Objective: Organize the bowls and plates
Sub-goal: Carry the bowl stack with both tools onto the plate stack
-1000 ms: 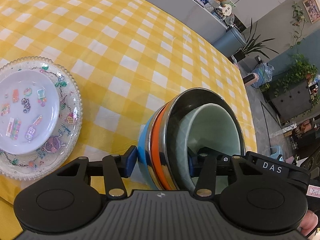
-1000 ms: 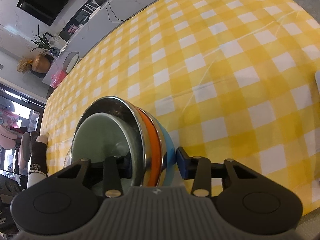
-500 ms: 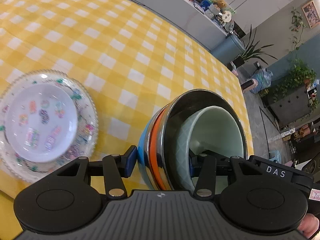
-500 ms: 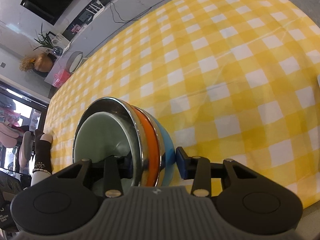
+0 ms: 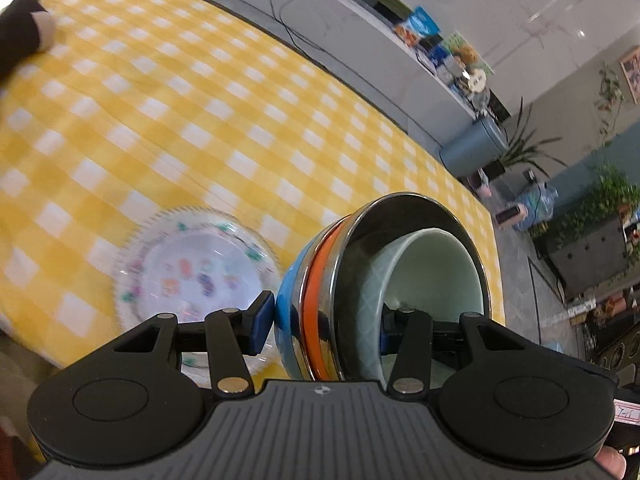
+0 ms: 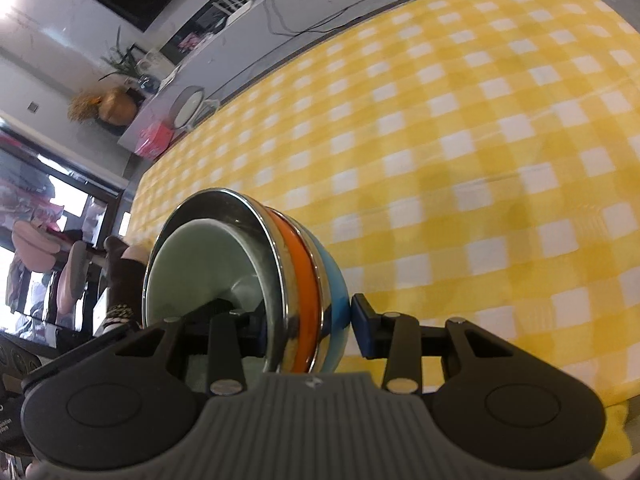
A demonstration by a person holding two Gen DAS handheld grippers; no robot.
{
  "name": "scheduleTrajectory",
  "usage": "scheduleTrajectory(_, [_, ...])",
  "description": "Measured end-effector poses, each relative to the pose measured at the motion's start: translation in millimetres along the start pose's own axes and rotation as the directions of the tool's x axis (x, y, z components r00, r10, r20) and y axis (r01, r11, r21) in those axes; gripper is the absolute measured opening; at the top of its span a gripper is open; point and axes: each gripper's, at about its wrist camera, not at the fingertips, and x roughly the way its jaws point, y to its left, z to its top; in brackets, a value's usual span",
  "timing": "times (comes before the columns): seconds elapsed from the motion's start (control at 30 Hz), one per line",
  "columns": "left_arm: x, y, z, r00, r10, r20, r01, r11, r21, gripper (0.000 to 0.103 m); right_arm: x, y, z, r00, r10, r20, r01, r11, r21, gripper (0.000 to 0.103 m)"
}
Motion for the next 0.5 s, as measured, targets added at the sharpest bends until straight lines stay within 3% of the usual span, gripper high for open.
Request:
scheduleTrajectory(0.27, [-19.9,39.5,17.8,0.999,0.031,0.019,-0.029,0.998,-0.061,0.054,27.5,49.4,-9.9,0.999,0.012,-0.047,-0.015,0.998,-0.057,0.039])
scheduleTrajectory(0.5, [-6.7,68.0,29.8,0.999,0.047,-0.011,-0.048,0.994,-0.094,0.054,58.5,60.5,-15.0,0.996,-0.002,-0.085,-0.002,0.999,-0.050,0.039])
